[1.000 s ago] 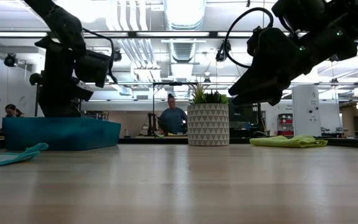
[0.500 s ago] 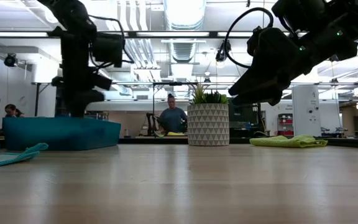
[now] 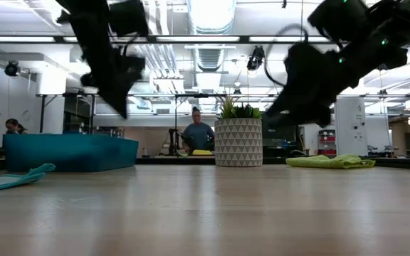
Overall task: Fold microfiber towels
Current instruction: Fold the green towel
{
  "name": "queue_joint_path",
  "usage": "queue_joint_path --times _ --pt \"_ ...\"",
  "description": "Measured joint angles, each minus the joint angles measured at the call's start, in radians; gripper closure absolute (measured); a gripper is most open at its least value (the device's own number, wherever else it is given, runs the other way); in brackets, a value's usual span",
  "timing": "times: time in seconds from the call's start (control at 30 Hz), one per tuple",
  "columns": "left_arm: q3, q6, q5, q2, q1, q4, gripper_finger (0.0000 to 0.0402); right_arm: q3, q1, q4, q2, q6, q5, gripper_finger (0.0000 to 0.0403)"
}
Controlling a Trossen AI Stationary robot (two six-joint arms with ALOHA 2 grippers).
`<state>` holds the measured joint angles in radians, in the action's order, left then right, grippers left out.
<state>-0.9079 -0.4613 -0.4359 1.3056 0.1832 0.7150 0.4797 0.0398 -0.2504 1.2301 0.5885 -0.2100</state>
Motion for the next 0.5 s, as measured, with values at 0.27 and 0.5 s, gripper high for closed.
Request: queue_joint_path --times 0.27,0.5 --pt "0.0 0.129 -0.028 -0.063 -0.203 -0.367 0.0402 0.075 -0.228 0.508 -0.014 0.139 -0.076 0.018" --pt "0.0 0.217 -0.029 -0.063 -0.308 -0.548 0.0402 0.14 -0.355 0.66 0.004 0.022 -0.149 0.0192"
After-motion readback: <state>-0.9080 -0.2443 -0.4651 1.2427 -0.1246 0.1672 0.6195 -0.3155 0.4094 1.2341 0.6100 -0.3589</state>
